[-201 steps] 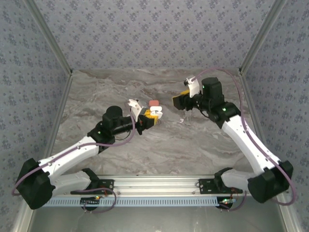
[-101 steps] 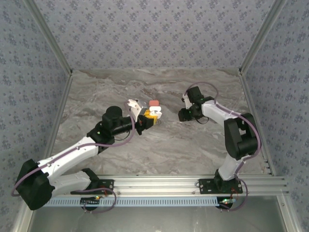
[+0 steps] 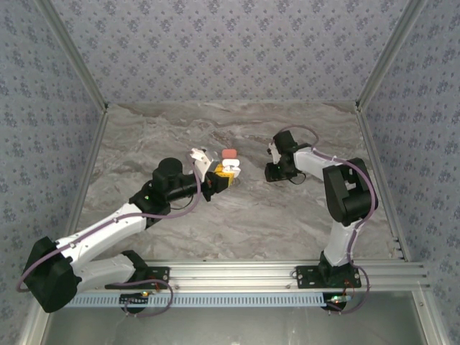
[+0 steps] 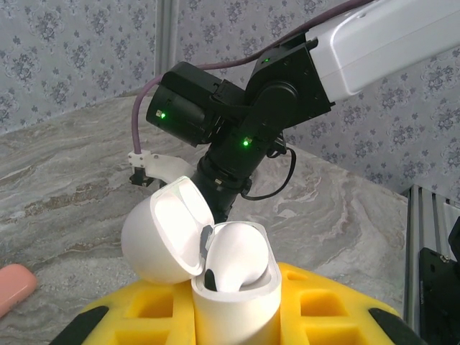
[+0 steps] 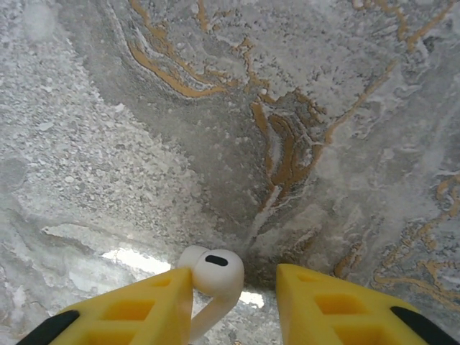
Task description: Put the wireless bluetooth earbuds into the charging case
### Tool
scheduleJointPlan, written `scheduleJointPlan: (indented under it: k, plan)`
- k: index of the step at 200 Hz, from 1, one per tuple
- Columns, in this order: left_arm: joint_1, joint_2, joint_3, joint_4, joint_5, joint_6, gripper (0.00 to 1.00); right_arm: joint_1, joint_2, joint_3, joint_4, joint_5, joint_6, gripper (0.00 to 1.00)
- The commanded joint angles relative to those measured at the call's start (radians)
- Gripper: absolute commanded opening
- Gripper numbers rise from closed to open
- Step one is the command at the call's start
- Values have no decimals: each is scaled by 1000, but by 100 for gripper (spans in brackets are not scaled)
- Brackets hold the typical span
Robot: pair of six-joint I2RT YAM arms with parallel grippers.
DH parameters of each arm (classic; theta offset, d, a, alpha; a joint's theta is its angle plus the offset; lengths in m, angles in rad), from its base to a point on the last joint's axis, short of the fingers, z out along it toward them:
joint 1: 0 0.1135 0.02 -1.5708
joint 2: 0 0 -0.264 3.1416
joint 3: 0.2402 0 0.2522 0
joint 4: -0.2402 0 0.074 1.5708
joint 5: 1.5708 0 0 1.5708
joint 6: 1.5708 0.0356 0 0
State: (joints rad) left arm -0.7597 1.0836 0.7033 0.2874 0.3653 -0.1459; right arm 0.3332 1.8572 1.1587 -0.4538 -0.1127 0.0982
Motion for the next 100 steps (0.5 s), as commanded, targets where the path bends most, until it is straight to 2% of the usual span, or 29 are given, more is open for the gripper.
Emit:
scheduleJointPlan:
  k: [1, 61, 100]
  plan:
    - [-6, -27, 13, 8, -8, 19, 0, 9, 23, 25, -2, -15, 11, 35]
    - [-6, -31, 11, 2, -9, 15, 0, 12, 27, 25, -9, -31, -8, 25]
    - [-6, -33, 9, 3, -12, 11, 0, 16, -52, 9, 3, -33, -33, 21]
